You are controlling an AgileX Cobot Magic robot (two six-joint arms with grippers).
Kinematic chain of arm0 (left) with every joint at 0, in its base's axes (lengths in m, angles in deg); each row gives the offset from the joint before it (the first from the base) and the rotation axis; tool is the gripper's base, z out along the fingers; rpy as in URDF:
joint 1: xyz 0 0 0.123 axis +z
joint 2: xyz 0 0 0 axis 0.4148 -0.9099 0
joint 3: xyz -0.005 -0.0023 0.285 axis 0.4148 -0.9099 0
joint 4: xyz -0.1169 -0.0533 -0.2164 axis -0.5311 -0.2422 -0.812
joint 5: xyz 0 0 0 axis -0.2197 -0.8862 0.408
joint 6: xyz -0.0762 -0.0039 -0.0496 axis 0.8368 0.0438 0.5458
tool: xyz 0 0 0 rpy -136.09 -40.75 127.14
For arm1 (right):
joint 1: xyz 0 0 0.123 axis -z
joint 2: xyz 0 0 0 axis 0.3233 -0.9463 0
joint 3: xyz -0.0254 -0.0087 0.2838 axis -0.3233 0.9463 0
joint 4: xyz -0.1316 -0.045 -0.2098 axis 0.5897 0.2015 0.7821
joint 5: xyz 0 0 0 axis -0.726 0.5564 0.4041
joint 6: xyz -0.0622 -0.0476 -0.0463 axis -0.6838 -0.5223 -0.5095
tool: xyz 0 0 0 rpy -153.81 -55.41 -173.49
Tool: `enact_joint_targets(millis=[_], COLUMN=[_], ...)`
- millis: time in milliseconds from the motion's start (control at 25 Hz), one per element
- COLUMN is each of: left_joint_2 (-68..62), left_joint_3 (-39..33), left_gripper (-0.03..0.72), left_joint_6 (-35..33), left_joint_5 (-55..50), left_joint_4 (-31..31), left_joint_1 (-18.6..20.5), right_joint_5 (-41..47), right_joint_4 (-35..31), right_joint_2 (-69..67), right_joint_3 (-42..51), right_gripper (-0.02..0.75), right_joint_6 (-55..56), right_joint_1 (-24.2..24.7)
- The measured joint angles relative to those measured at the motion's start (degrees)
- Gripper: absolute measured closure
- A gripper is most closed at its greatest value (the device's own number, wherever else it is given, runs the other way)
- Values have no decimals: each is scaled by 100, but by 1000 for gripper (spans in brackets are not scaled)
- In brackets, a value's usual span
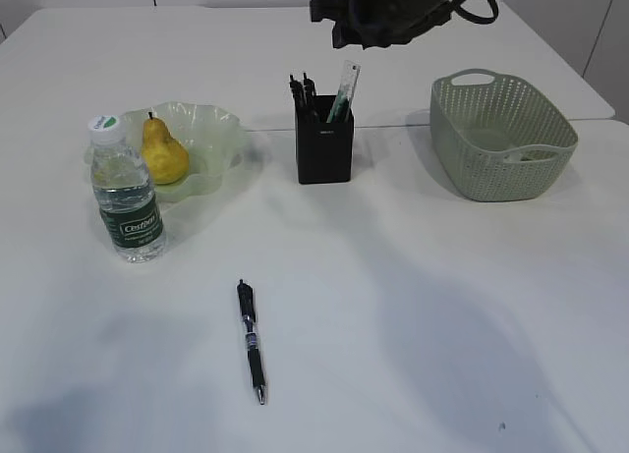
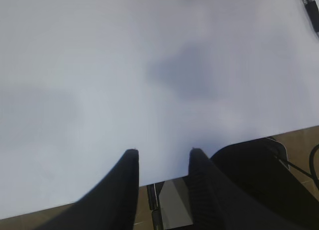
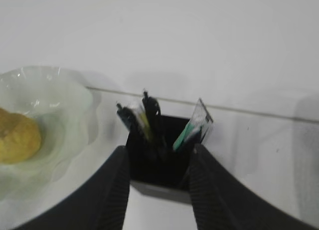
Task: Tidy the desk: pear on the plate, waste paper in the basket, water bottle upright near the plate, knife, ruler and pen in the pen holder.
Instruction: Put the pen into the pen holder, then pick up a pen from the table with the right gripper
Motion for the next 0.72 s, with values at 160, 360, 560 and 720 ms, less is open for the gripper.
enact_joint_targets(millis=[160,360,560,720], left_joint_2=[0,0,0,0], left_joint_3=[0,0,0,0], left_gripper=[449,449,449,449], left_joint_6=[0,0,0,0], left_joint_5=[0,-11,-192,-316], left_joint_4=[0,0,0,0], left_joint_1=[0,0,0,0], right_joint_5=[1298,2456,2976,3277], right_joint_4=[-557,-746,-1050,-1430], right_joint_2=[24,37,37,37], right_joint_3=[-369,-501,-501,-503], right_gripper=[406,406,406,406], right_joint_6=[-336,-875,-949,-962], right_joint_1=[-52,-382,-658,-814])
